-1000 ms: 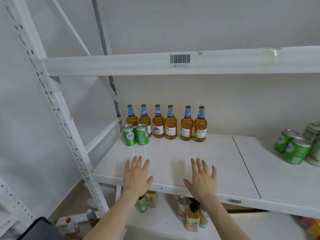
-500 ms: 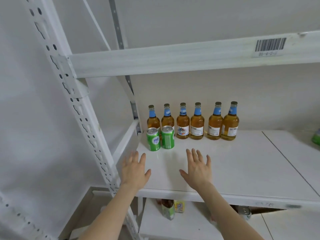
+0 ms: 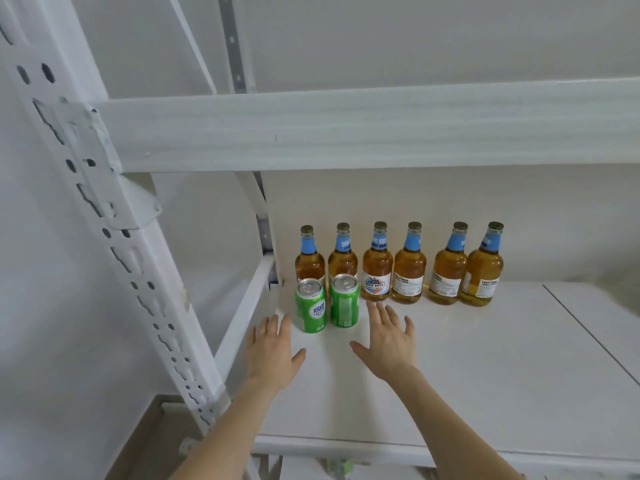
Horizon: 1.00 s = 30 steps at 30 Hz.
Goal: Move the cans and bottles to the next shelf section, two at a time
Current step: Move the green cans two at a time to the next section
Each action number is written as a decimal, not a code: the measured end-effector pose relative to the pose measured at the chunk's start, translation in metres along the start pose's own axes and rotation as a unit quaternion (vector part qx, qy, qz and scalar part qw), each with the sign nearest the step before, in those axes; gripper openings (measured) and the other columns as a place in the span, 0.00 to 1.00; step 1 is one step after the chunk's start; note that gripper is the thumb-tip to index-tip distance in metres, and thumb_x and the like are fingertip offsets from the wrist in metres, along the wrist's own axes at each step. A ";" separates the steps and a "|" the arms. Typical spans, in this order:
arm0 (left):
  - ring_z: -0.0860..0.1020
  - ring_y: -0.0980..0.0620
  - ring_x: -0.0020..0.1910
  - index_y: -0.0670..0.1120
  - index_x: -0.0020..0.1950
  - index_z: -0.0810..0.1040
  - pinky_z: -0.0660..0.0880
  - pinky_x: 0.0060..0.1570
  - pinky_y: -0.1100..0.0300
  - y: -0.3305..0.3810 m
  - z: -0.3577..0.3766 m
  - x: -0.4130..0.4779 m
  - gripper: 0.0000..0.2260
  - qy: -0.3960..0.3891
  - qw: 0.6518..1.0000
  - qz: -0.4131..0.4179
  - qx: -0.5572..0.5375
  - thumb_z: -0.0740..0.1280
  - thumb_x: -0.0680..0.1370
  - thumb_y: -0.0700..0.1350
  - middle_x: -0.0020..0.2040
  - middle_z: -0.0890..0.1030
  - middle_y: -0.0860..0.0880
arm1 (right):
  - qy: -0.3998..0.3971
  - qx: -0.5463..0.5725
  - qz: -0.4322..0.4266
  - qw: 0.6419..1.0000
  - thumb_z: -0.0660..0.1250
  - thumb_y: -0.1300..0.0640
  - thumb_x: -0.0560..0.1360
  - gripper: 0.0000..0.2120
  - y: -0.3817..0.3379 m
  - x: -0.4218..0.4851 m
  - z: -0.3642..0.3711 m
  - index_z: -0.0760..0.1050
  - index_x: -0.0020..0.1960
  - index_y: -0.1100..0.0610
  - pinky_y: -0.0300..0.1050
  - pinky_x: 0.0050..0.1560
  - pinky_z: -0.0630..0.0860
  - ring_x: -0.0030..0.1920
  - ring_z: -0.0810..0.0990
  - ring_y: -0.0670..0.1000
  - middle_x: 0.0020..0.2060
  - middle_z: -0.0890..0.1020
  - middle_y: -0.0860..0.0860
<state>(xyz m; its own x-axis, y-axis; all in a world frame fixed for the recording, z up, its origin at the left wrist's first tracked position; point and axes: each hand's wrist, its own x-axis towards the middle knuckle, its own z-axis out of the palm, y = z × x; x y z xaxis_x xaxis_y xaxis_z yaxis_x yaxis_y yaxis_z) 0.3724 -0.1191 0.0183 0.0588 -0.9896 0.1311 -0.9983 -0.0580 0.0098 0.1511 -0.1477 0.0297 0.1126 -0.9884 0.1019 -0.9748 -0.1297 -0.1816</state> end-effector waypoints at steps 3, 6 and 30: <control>0.63 0.45 0.75 0.47 0.78 0.56 0.60 0.73 0.49 -0.001 0.013 0.023 0.36 -0.002 0.999 -0.011 -0.050 0.61 0.77 0.64 0.76 0.65 0.46 | 0.004 0.052 0.007 0.999 0.63 0.34 0.75 0.43 0.004 0.027 0.008 0.48 0.80 0.51 0.58 0.77 0.55 0.79 0.56 0.52 0.79 0.58 0.48; 0.68 0.46 0.72 0.48 0.78 0.56 0.65 0.70 0.51 -0.001 0.026 0.044 0.39 -0.001 0.985 -0.024 -0.170 0.66 0.75 0.63 0.74 0.69 0.48 | 0.000 0.125 -0.002 0.992 0.66 0.36 0.74 0.42 0.007 0.051 0.015 0.51 0.80 0.50 0.54 0.73 0.62 0.75 0.63 0.52 0.77 0.65 0.48; 0.81 0.50 0.57 0.51 0.61 0.72 0.80 0.56 0.51 -0.004 0.036 0.099 0.35 -0.125 0.765 -0.084 -0.626 0.83 0.59 0.42 0.58 0.82 0.50 | -0.123 0.573 0.054 0.808 0.81 0.59 0.67 0.29 0.014 0.111 0.026 0.74 0.64 0.51 0.42 0.53 0.76 0.59 0.78 0.49 0.57 0.82 0.48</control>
<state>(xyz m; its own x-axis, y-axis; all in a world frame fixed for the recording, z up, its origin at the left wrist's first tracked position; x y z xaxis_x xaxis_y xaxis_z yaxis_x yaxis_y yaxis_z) 0.3820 -0.2212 -0.0040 0.0281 -0.9853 -0.1686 -0.1834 -0.1709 0.9681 0.1547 -0.2616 0.0127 0.2106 -0.9664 -0.1473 -0.1783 0.1102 -0.9778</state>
